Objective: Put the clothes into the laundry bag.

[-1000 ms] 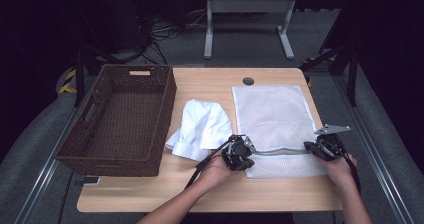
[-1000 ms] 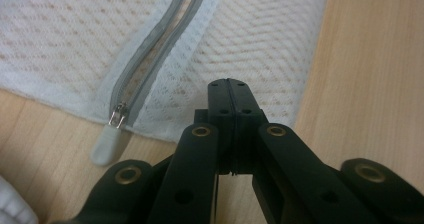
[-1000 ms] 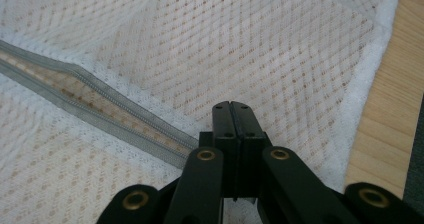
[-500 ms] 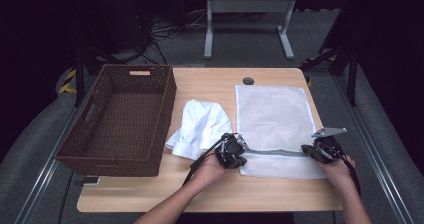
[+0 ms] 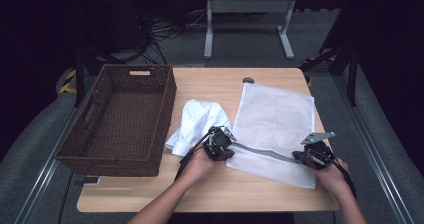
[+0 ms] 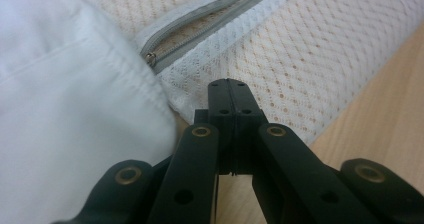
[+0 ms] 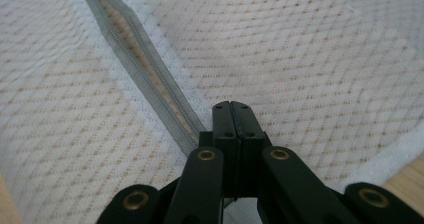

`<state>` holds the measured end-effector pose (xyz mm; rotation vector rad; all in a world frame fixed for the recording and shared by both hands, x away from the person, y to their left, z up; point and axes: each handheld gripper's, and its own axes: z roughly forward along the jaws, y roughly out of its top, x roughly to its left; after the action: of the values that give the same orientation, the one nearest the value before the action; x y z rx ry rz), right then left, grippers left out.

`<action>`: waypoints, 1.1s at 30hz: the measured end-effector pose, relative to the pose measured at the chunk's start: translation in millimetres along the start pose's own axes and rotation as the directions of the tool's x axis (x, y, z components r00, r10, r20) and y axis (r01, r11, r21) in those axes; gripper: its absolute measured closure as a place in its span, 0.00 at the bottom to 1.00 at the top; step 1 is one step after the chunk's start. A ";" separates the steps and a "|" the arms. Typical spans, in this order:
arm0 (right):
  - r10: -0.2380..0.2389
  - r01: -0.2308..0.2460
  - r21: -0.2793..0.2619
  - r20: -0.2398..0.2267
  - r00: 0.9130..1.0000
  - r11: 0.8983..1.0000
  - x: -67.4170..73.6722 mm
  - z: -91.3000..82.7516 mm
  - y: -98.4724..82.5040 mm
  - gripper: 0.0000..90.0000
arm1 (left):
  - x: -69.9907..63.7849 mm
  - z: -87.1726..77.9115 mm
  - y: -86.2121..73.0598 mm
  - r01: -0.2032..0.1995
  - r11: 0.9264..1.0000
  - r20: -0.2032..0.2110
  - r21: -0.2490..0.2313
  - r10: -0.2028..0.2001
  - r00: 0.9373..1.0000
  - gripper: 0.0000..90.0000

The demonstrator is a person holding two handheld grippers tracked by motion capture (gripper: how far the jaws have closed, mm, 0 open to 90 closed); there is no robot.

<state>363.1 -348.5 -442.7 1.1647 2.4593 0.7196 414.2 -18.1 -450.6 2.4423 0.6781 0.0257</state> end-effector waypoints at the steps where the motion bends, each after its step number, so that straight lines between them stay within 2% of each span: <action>1: -0.014 0.014 0.002 -0.006 1.000 1.000 2.8 0.4 1.2 1.00 | 2.6 -0.8 -0.4 0.004 1.000 -0.006 0.000 -0.004 1.000 1.00; 8: -0.063 0.063 0.011 -0.040 0.997 0.998 21.0 2.1 6.4 1.00 | 13.3 -8.8 -1.8 0.032 0.999 -0.030 -0.009 -0.032 0.999 1.00; 10: -0.075 0.076 0.013 -0.045 0.996 0.997 26.3 2.5 7.8 1.00 | 9.7 -13.0 -0.6 0.035 0.999 -0.016 -0.019 -0.035 0.999 0.99; 12: -0.088 0.089 0.017 -0.053 0.995 0.996 31.9 2.7 9.1 1.00 | 1.2 -15.4 1.5 0.009 1.000 0.002 -0.025 -0.009 1.000 0.98; 13: -0.088 0.089 0.017 -0.053 0.995 0.996 31.9 2.7 9.1 1.00 | 1.2 -15.4 1.5 0.009 1.000 0.002 -0.025 -0.009 1.000 0.98; 16: -0.114 0.116 0.020 -0.072 0.991 0.993 43.0 3.4 11.6 1.00 | -17.2 -13.6 2.1 -0.047 0.999 0.026 -0.004 0.047 0.999 0.99; 17: -0.116 0.118 0.022 -0.071 0.991 0.993 45.7 3.3 11.9 1.00 | -17.2 -13.6 2.1 -0.047 0.999 0.026 -0.004 0.047 0.999 1.00; 19: -0.131 0.133 0.024 -0.078 0.988 0.991 50.7 2.6 11.6 1.00 | -22.2 -13.0 1.2 -0.044 0.999 0.052 -0.008 0.045 0.998 1.00; 20: -0.132 0.135 0.027 -0.080 0.988 0.991 53.6 1.8 11.0 1.00 | -25.4 -11.8 -0.7 -0.058 0.998 0.060 -0.010 0.059 0.996 1.00; 25: -0.157 0.159 0.019 -0.099 0.983 0.987 63.9 -1.9 6.0 1.00 | -28.1 -6.7 -8.2 -0.062 0.998 0.062 0.007 0.061 0.996 1.00; 33: -0.185 0.189 0.015 -0.147 0.972 0.982 78.1 -5.2 2.5 1.00 | -36.0 -2.7 -7.7 -0.078 0.997 0.078 0.004 0.077 0.994 1.00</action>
<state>314.2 -287.3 -442.8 0.9020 2.6628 0.7389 378.9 -28.4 -447.9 2.4617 0.5496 -0.0408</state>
